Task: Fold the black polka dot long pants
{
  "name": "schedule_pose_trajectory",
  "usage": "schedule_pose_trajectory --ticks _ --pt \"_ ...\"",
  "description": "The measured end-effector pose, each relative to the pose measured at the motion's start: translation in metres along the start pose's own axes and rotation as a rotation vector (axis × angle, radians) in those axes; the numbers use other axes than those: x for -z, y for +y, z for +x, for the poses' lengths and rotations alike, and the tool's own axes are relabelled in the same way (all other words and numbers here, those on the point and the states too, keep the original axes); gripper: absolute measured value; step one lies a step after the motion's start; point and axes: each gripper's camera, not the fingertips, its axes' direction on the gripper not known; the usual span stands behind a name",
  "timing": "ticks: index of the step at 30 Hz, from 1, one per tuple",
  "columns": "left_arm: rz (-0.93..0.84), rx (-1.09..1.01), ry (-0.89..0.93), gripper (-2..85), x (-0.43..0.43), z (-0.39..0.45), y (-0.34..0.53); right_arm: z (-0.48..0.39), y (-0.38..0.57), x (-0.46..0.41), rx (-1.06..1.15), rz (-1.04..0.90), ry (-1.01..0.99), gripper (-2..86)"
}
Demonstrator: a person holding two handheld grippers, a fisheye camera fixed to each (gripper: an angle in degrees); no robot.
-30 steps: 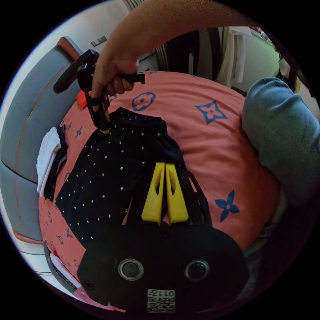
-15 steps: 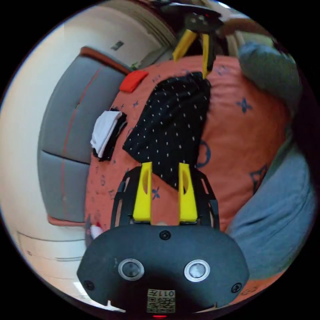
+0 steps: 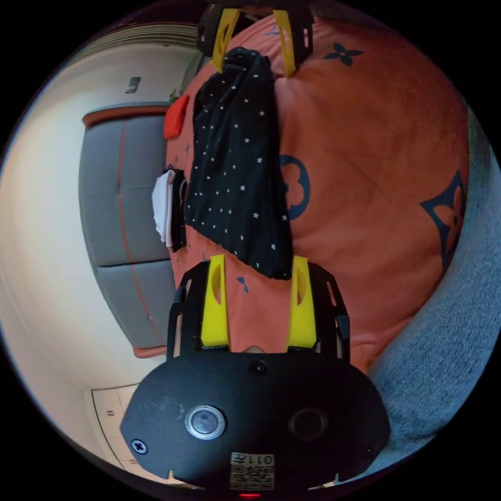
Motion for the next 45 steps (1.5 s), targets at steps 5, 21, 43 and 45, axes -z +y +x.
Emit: schedule_pose_trajectory --ticks 5,21,43,45 --pt "-0.029 0.014 -0.028 13.9 -0.009 -0.003 -0.020 -0.010 -0.008 -0.007 -0.006 -0.048 0.081 17.2" --pt "0.068 0.104 0.264 -0.1 0.023 -0.136 -0.041 0.061 0.000 0.028 -0.030 0.063 -0.022 5.4" --pt "0.077 0.351 -0.092 -0.2 -0.058 -0.505 -0.093 0.420 -0.046 -0.042 -0.278 0.263 -0.080 5.6" --pt "0.051 0.325 -0.187 0.1 -0.096 -0.509 -0.098 0.418 -0.065 -0.080 -0.306 0.304 0.006 5.7"
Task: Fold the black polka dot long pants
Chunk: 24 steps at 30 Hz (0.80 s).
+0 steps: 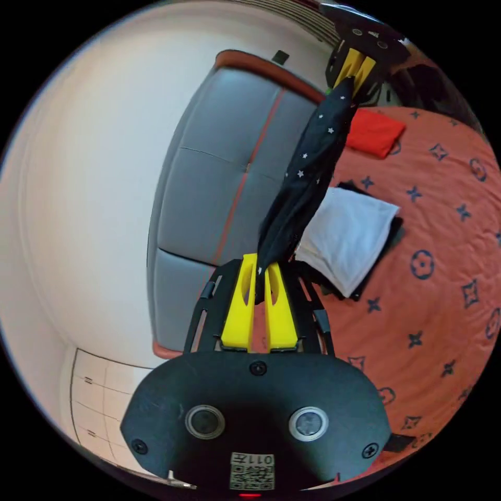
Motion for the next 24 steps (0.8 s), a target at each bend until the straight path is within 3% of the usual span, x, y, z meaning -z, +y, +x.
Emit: schedule_pose_trajectory --ticks 4,6,8,11,13,15,18,21,24 --pt "-0.098 -0.059 0.050 1.2 -0.068 0.038 0.008 -0.050 0.003 -0.074 0.041 -0.026 0.037 6.6" --pt "-0.290 -0.090 0.208 3.5 -0.116 0.079 0.021 -0.093 0.010 -0.125 0.054 -0.190 -0.207 10.2" --pt "-0.441 -0.142 0.283 6.1 -0.138 0.109 0.034 -0.107 0.022 -0.141 -0.007 -0.256 -0.241 13.1" --pt "-0.494 -0.065 0.389 9.7 -0.130 0.118 0.063 -0.082 0.055 -0.116 -0.146 -0.200 -0.282 15.6" --pt "-0.502 0.078 0.434 10.4 -0.112 0.108 0.083 -0.070 0.087 -0.098 -0.224 -0.217 -0.337 16.5" --pt "-0.489 0.237 0.694 9.7 -0.077 0.104 0.107 -0.066 0.137 -0.072 -0.316 -0.277 -0.435 16.0" --pt "-0.352 0.386 0.921 6.9 -0.012 0.120 0.118 -0.068 0.204 -0.022 -0.490 -0.212 -0.670 13.2" --pt "-0.268 0.457 0.976 3.1 0.043 0.150 0.116 -0.074 0.269 0.025 -0.703 -0.128 -0.788 8.3" --pt "-0.231 0.477 0.983 0.7 0.074 0.180 0.113 -0.084 0.319 0.071 -0.854 -0.056 -0.774 3.9"
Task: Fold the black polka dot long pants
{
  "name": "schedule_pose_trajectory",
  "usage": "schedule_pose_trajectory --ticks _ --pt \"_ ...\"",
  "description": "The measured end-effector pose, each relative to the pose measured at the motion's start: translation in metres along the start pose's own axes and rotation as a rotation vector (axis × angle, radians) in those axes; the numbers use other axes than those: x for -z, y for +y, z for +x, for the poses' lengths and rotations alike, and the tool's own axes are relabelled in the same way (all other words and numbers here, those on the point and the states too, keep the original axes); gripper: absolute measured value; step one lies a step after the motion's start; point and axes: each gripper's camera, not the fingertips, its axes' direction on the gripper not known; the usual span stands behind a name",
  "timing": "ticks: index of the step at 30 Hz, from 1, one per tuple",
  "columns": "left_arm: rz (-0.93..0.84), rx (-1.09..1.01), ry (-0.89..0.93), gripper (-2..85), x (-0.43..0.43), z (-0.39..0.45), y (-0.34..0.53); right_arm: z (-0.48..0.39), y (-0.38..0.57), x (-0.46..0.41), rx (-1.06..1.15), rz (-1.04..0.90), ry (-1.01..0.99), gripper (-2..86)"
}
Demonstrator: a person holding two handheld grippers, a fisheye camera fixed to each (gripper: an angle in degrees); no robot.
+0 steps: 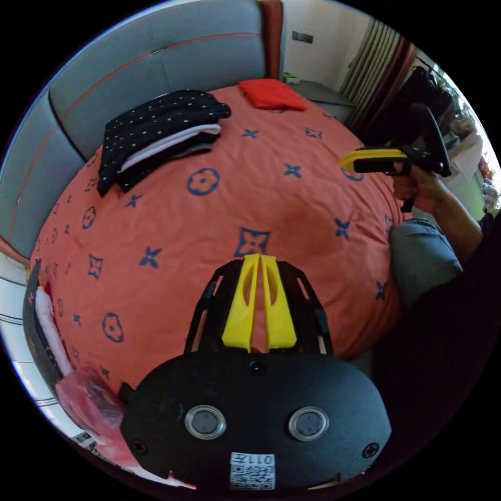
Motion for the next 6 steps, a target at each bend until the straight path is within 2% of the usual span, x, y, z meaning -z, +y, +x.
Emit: schedule_pose_trajectory --ticks 4,6 --pt "0.063 0.036 0.035 -0.1 0.004 0.027 0.021 -0.010 0.048 0.033 0.013 0.096 -0.063 1.0" --pt "0.114 0.094 -0.014 -0.3 0.007 0.042 0.045 -0.025 0.074 0.052 0.064 0.115 -0.123 0.5"
